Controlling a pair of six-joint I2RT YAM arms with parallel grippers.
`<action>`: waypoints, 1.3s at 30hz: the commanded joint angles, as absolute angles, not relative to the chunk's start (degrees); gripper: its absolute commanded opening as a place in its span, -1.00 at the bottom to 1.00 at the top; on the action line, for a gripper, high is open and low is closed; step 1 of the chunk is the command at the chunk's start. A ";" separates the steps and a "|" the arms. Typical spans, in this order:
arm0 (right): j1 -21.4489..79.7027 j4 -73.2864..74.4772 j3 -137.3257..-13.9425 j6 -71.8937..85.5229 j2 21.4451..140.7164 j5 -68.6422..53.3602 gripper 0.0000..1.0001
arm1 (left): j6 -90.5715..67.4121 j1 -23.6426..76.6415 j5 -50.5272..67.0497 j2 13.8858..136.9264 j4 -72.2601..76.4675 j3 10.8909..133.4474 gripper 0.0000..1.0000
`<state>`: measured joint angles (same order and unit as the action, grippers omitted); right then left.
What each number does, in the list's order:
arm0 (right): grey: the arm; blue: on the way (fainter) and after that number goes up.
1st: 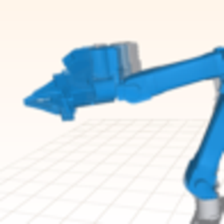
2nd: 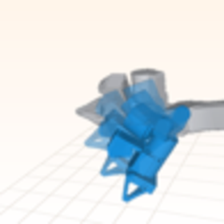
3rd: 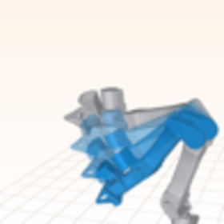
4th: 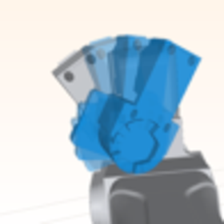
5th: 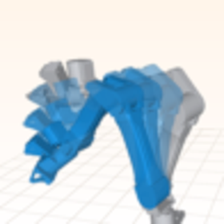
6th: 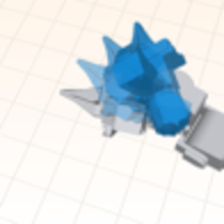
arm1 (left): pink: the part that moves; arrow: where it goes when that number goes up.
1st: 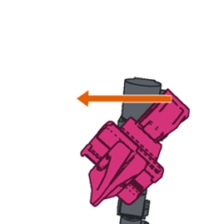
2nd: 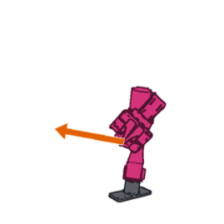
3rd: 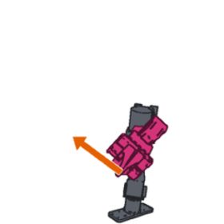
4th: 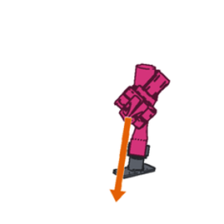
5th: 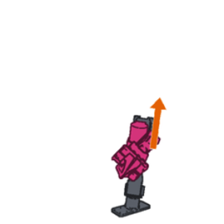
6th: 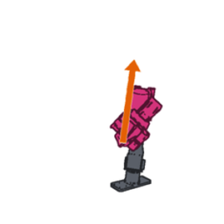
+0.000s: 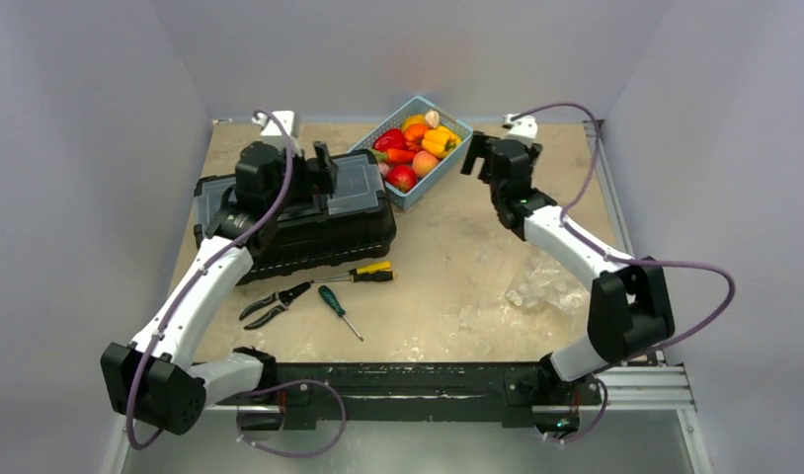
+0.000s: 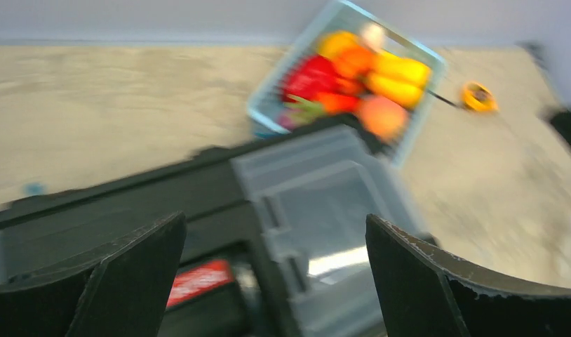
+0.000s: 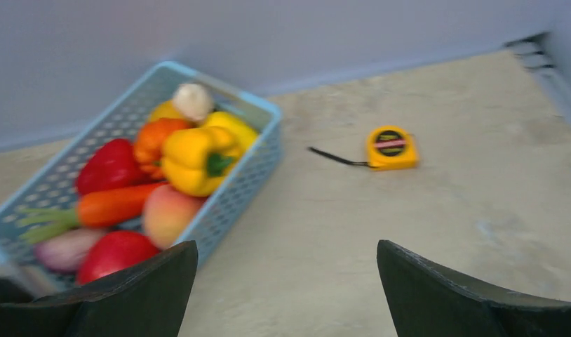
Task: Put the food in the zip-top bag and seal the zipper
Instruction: Move the bin to the center of the board.
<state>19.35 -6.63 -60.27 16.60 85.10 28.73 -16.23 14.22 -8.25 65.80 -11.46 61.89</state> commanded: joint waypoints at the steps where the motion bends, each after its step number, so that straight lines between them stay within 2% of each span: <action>1: 23.48 -10.11 -64.69 22.40 88.57 22.54 0.98 | -12.53 20.06 6.50 64.78 -8.37 65.85 0.97; 14: 23.51 -13.78 -74.34 45.05 104.84 8.92 0.98 | -12.03 21.45 12.30 65.09 -7.73 66.24 0.97; 25: 23.53 -10.01 -82.76 54.17 116.29 10.52 0.97 | -11.35 21.44 13.61 65.40 -8.45 66.79 0.97; 27: 23.64 -10.69 -82.96 54.05 117.29 10.53 0.86 | -11.33 21.45 13.50 65.41 -8.48 66.87 0.97; 34: 24.78 -9.64 -81.83 53.76 117.34 13.04 0.17 | -11.60 21.44 13.82 65.89 -8.70 67.08 0.94; 39: 26.61 -6.74 -81.92 52.96 117.12 16.35 0.02 | -11.60 21.45 13.95 66.17 -9.01 67.32 0.94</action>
